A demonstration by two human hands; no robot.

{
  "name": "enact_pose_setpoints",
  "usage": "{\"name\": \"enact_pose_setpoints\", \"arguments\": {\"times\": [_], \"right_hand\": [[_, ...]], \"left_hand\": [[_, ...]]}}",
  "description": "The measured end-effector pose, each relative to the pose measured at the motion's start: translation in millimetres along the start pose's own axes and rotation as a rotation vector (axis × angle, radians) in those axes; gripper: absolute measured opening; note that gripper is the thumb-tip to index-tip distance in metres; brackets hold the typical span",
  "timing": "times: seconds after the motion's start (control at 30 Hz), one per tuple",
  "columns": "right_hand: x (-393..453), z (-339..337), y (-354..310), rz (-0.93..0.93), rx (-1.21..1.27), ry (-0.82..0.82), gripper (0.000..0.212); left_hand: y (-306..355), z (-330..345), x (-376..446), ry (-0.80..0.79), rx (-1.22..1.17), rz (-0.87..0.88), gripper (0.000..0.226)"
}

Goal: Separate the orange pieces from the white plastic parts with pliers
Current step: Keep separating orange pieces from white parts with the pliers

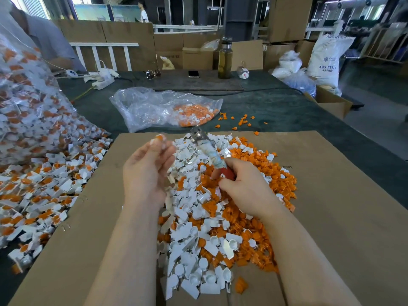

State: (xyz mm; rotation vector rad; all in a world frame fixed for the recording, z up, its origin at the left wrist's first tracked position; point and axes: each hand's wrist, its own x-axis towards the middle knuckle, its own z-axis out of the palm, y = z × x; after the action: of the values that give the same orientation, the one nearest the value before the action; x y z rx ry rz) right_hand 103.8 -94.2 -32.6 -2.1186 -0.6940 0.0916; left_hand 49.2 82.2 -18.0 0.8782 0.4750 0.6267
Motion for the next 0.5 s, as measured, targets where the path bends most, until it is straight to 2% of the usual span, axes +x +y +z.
{"name": "enact_pose_setpoints", "arguments": {"times": [0.07, 0.13, 0.23, 0.33, 0.43, 0.5], "right_hand": [[2.2, -1.0, 3.8, 0.029, -0.018, 0.1, 0.009], [4.9, -2.5, 7.3, 0.072, -0.026, 0.19, 0.013], [7.3, -6.7, 12.0, 0.144, -0.031, 0.253, 0.016], [8.7, -9.8, 15.7, 0.198, -0.073, 0.287, 0.021], [10.1, -9.7, 19.4, 0.214, -0.138, 0.291, 0.021], [10.6, -7.9, 21.3, 0.208, -0.184, 0.28, 0.023]], "left_hand": [[7.5, -10.5, 7.2, 0.208, -0.132, -0.084, 0.018], [16.8, -21.6, 14.2, 0.392, -0.279, -0.113, 0.016], [25.5, -36.8, 22.0, 0.558, -0.523, -0.098, 0.026], [29.7, -44.6, 25.3, 0.6, -0.693, -0.038, 0.034], [29.7, -48.2, 29.1, 0.561, -0.792, 0.036, 0.039], [25.0, -52.4, 32.7, 0.514, -0.723, 0.081, 0.039]]}}
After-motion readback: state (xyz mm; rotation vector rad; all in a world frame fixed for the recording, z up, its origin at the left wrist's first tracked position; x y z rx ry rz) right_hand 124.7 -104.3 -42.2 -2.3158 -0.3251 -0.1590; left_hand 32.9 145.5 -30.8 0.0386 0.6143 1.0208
